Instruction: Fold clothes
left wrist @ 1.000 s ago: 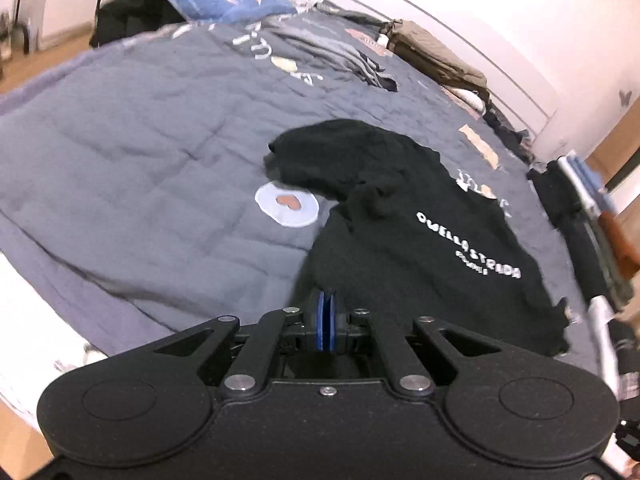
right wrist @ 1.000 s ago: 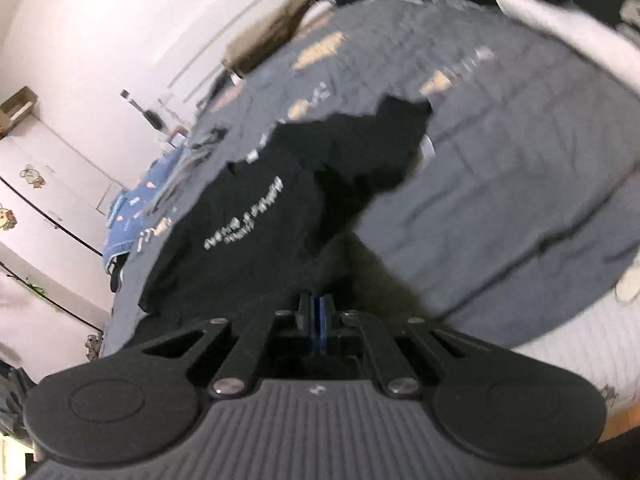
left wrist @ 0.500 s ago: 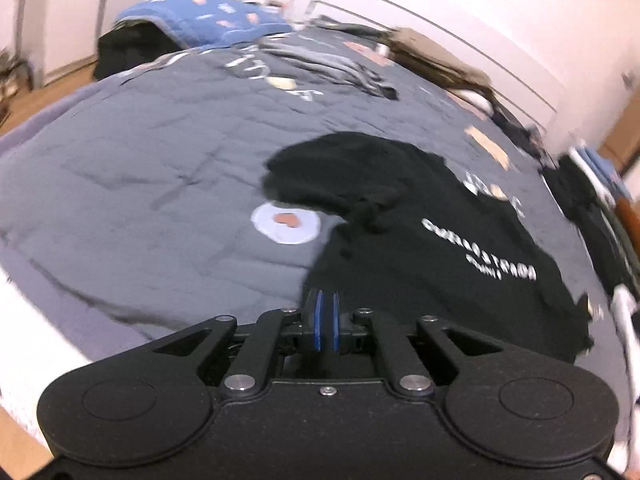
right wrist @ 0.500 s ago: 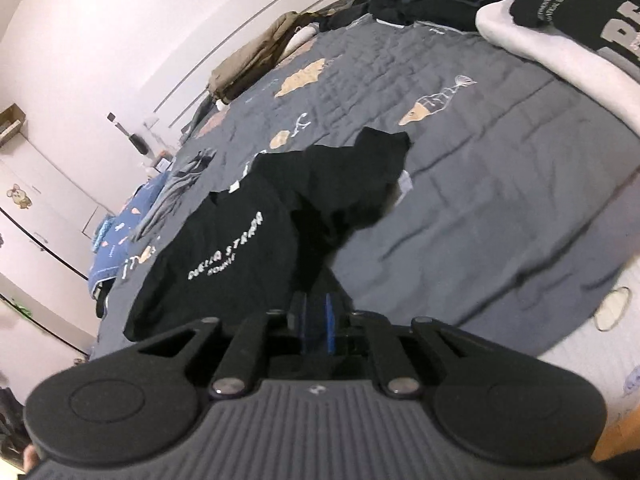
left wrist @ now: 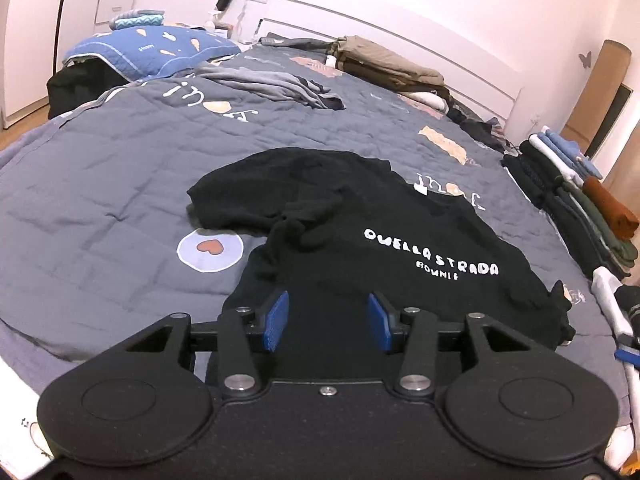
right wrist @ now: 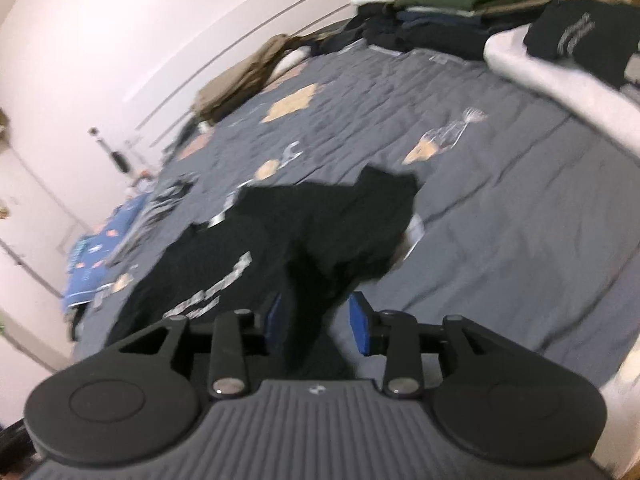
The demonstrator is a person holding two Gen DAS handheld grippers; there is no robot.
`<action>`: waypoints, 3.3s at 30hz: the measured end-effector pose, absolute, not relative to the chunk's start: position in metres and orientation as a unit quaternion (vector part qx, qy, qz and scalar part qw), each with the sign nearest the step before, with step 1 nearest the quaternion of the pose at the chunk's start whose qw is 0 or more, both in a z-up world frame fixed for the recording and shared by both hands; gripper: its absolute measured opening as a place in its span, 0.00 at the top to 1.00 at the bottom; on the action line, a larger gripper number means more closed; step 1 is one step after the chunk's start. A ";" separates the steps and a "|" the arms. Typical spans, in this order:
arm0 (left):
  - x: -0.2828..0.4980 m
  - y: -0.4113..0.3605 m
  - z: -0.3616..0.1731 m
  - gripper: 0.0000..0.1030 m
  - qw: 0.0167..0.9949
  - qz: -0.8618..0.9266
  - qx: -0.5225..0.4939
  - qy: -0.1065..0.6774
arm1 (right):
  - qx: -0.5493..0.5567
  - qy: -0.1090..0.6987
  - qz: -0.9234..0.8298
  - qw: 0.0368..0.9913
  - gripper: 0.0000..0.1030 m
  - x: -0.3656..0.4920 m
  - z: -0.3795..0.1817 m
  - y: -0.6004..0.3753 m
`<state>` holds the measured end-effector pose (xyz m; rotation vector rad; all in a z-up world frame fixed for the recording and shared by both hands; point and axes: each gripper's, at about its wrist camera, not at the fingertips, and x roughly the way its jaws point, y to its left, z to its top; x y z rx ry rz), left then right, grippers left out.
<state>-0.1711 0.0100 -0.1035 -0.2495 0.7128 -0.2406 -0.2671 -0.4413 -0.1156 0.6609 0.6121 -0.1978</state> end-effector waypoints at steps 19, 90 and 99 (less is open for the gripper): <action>-0.155 -0.050 -0.109 0.57 0.920 -0.162 -0.061 0.352 | 0.374 0.337 -0.171 0.847 0.63 -0.140 -0.189 -0.542; -0.169 -0.117 -0.119 0.53 0.842 -0.388 -0.090 0.363 | 0.436 0.368 -0.117 0.813 0.54 -0.204 -0.183 -0.530; -0.170 -0.122 -0.122 0.53 0.844 -0.387 -0.080 0.363 | 0.461 0.370 -0.119 0.798 0.54 -0.190 -0.203 -0.520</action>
